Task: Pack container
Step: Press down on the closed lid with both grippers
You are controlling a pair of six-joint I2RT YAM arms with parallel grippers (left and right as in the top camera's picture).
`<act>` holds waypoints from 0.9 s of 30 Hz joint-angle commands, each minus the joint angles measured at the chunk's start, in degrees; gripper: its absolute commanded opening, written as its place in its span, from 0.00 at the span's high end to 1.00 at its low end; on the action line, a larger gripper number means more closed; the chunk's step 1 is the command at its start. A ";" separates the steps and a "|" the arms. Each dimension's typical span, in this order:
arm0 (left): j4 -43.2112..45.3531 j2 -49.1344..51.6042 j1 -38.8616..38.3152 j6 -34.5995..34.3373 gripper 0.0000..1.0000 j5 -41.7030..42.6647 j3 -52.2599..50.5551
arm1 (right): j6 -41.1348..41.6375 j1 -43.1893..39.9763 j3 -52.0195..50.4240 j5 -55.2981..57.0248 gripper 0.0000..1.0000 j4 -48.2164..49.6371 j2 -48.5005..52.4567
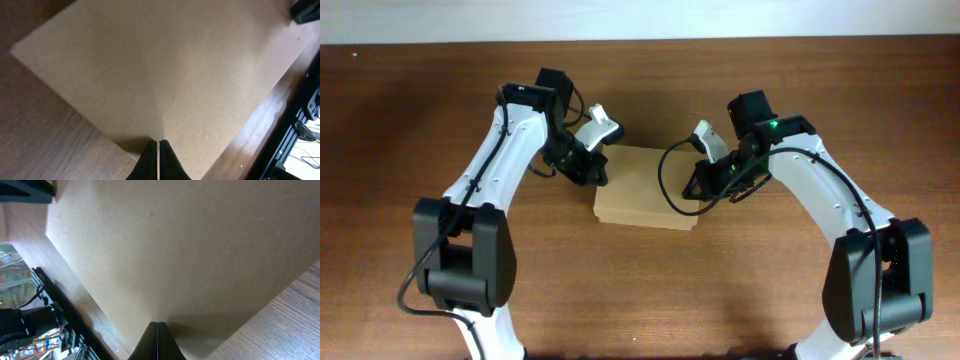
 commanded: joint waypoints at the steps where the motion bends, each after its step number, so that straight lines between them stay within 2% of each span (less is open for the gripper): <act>1: 0.20 -1.49 0.22 1.05 0.98 -0.04 -2.54 | -0.81 0.28 -0.61 2.84 0.96 0.20 0.46; 8: 1.01 -1.49 0.24 0.52 0.98 0.92 -2.60 | -0.79 0.17 -0.48 3.21 0.96 0.96 0.44; 12: 3.17 -1.49 0.22 -1.36 0.98 1.09 -2.60 | 2.69 -0.83 0.15 8.39 0.96 2.29 0.44; 27: 4.15 -1.49 -3.39 -2.16 0.98 2.32 -2.60 | 3.93 -1.22 0.13 16.13 0.96 7.34 1.60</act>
